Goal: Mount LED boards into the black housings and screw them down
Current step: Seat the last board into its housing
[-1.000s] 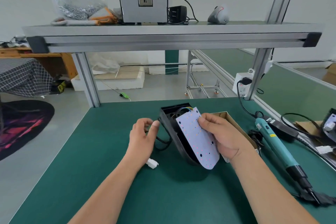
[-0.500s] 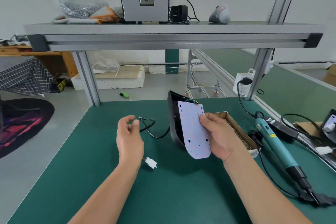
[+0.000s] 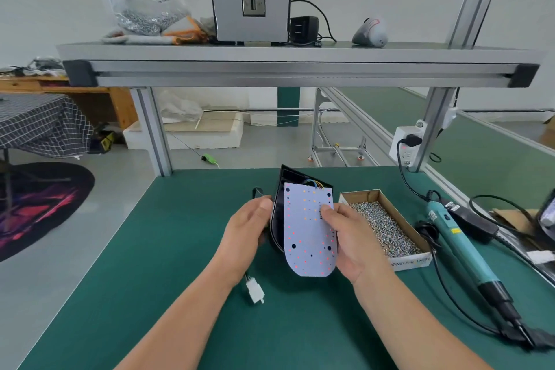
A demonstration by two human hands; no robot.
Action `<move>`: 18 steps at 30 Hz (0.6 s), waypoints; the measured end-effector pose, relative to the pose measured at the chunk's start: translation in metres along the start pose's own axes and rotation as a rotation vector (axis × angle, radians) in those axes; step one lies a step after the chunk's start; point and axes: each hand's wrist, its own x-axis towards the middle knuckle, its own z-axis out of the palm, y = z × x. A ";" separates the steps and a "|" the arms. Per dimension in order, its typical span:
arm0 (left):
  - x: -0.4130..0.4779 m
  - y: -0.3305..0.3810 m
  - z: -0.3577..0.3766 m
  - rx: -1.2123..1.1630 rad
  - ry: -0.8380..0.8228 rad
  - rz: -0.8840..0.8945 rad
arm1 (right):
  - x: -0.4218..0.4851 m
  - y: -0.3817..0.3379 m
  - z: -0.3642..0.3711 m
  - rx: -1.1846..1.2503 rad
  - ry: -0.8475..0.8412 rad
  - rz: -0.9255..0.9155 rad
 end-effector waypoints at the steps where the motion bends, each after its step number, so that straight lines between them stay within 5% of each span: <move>1: 0.001 -0.001 0.000 0.033 -0.008 0.010 | 0.001 0.000 0.000 -0.002 0.009 -0.002; 12: -0.003 -0.007 0.014 0.308 -0.084 0.023 | 0.001 0.001 0.001 0.037 0.207 -0.196; 18: -0.007 -0.006 0.016 0.311 -0.016 -0.023 | 0.006 0.006 0.004 -0.144 0.159 -0.295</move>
